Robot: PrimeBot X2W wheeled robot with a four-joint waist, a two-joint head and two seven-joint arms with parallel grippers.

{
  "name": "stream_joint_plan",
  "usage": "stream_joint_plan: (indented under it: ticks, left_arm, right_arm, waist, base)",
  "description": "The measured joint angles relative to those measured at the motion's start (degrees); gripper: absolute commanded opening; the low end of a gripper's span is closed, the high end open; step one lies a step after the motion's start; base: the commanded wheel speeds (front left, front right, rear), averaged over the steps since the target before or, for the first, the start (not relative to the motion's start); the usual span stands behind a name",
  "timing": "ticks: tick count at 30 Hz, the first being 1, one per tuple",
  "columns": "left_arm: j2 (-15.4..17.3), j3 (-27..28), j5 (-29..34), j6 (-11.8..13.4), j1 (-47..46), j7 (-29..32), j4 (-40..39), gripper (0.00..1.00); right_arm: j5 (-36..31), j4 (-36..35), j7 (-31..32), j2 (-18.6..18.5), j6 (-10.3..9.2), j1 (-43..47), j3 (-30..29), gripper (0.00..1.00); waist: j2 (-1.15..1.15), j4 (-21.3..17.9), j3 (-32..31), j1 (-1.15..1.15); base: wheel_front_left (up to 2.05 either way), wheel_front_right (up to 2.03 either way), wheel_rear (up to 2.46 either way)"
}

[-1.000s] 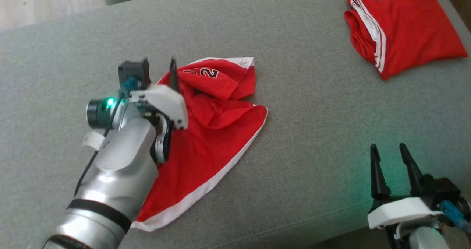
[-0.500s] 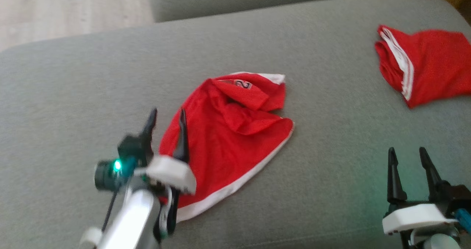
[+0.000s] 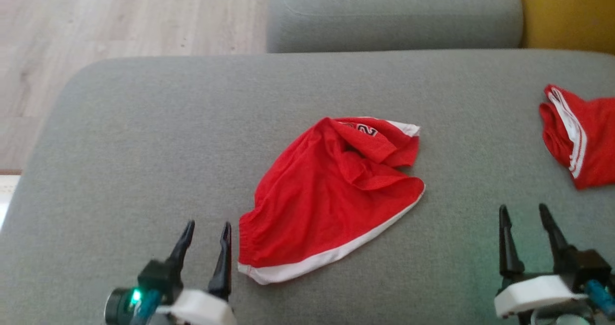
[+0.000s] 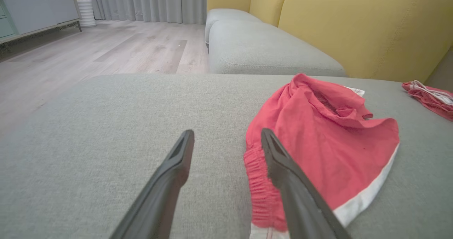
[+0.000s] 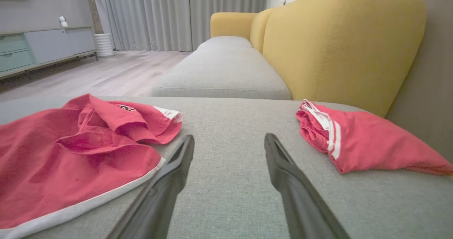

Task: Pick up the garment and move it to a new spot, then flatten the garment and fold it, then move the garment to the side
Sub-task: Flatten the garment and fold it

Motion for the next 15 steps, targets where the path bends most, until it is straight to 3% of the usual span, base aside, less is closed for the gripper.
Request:
stream_joint_plan:
  ticks: [8,15]
  left_arm:
    - [0.01,3.24,2.78,-5.63,5.59,0.0,-2.2,1.0]
    - [-0.82,5.84,3.75,-8.32,6.55,0.0,-2.74,1.0]
  right_arm:
    - [1.03,2.07,0.0,-0.01,0.0,1.15,1.93,1.0]
    - [1.09,3.13,0.0,-0.01,0.0,1.14,3.2,1.0]
  waist:
    - [0.0,2.1,-2.22,0.0]
    - [0.0,2.34,-2.57,0.0]
  base:
    - [0.0,0.0,0.0]
    - [0.0,0.0,0.0]
